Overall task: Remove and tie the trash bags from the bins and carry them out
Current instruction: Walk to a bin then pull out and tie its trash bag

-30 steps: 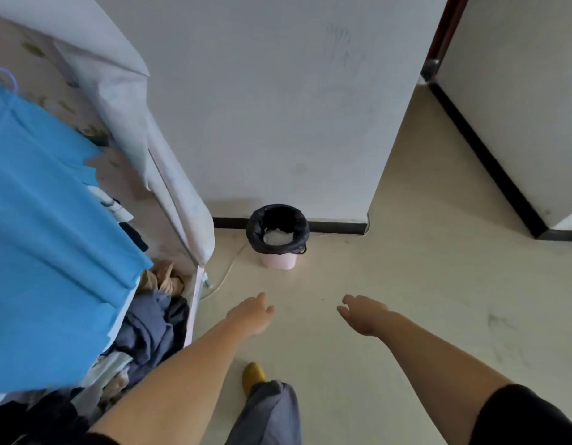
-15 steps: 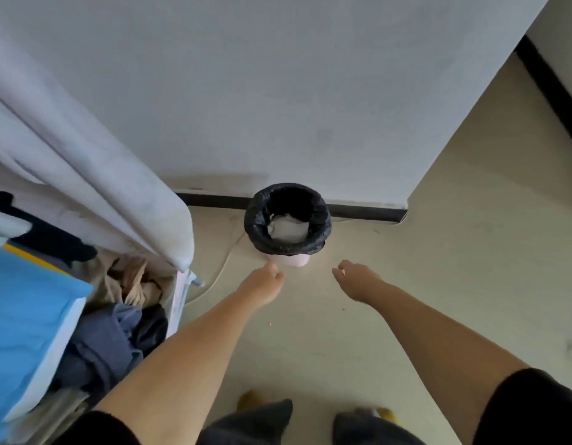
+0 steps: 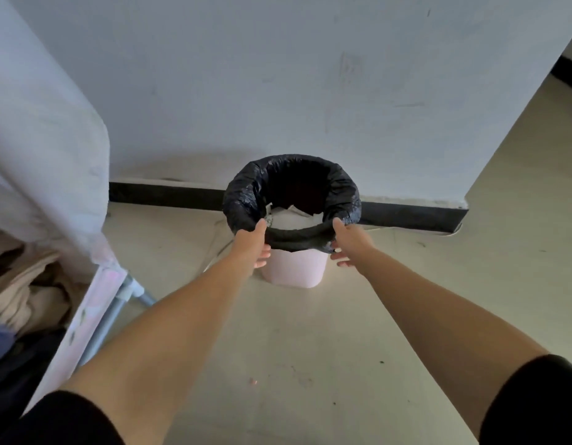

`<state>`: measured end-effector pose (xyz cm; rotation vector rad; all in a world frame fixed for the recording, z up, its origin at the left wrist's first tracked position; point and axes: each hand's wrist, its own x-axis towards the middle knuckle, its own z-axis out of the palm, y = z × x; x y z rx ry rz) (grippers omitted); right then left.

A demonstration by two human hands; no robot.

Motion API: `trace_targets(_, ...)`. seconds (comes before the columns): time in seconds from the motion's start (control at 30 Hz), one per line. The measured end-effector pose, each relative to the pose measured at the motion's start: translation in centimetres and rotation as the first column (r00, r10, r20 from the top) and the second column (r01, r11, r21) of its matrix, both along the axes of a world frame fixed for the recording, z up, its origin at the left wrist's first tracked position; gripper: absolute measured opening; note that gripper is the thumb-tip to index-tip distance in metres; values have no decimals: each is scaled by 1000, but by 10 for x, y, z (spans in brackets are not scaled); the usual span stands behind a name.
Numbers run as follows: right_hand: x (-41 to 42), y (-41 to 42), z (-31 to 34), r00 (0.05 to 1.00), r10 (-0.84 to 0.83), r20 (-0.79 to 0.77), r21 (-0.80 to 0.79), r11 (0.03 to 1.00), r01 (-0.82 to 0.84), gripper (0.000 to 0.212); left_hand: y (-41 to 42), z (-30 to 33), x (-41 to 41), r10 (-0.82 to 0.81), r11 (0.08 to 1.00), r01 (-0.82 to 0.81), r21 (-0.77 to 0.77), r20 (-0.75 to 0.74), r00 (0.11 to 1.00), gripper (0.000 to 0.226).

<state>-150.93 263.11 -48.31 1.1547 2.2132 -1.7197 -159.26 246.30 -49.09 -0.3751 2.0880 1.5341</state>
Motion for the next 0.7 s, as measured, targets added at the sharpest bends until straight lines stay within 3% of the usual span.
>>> trace_targets(0.13,-11,-6,-8,997,-80,-8,-171,982,77,38,-1,-9,3,53,968,-75,240,94,994,43)
trace_targets(0.3,-4,-12,6,973,-230,-18,-396,895,205,21,1,2,11,137,851,-221,477,205,969,35)
trace_targets(0.5,23,2,1,980,-195,-30,-370,913,170,23,-1,3,34,59,846,-170,505,228,972,44)
trace_targets(0.7,56,19,-7,966,-257,-36,-392,893,223,30,-9,-10,68,44,723,-298,623,390,920,66)
